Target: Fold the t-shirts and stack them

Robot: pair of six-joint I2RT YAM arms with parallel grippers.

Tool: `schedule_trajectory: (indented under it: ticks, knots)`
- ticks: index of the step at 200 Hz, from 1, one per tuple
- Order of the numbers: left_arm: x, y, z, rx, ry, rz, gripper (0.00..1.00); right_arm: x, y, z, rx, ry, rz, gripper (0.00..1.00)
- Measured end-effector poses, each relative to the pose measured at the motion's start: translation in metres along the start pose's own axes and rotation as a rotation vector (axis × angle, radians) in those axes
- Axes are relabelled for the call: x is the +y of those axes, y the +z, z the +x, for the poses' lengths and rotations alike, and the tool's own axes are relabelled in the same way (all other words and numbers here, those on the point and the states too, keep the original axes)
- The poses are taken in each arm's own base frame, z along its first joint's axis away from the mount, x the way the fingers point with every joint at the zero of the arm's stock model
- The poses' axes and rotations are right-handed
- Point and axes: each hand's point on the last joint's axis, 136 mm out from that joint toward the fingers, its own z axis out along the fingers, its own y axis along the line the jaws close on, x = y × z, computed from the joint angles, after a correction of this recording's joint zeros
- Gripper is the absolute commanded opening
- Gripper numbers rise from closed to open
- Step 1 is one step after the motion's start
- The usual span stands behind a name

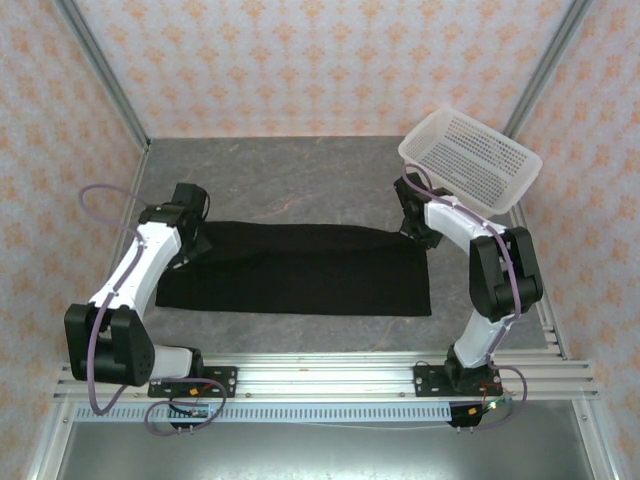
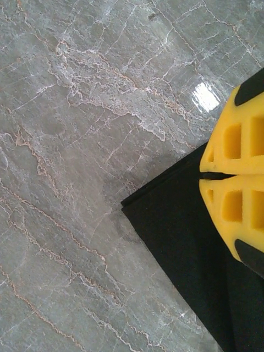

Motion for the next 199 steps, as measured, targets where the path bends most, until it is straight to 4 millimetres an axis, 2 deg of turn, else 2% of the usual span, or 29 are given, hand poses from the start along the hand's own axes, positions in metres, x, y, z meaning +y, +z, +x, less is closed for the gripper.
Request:
schedule_trajectory:
  ticks: [37,83,104,133,151,161,199]
  knots:
    - [0.011,0.007,0.008,0.004,-0.028,-0.057,0.00,-0.003,0.000,0.009,0.006,-0.020,0.030,0.00]
    - [0.027,-0.010,0.000,-0.086,-0.080,-0.082,0.00,-0.015,0.002,0.017,0.014,-0.037,0.082,0.00]
    - [0.029,-0.008,0.005,-0.081,-0.080,-0.092,0.00,-0.016,0.001,0.017,0.006,-0.038,0.088,0.00]
    - [0.033,0.002,0.016,-0.052,-0.072,-0.119,0.00,-0.018,-0.001,0.021,0.006,-0.040,0.090,0.07]
    - [0.035,0.003,0.018,-0.049,-0.071,-0.126,0.00,-0.021,-0.003,0.023,0.005,-0.031,0.090,0.25]
    - [0.036,0.004,0.018,-0.051,-0.073,-0.129,0.00,-0.024,-0.005,0.024,0.004,-0.021,0.088,0.31]
    - [0.039,0.006,0.023,-0.046,-0.080,-0.138,0.00,-0.033,-0.017,0.028,-0.006,0.015,0.072,0.30]
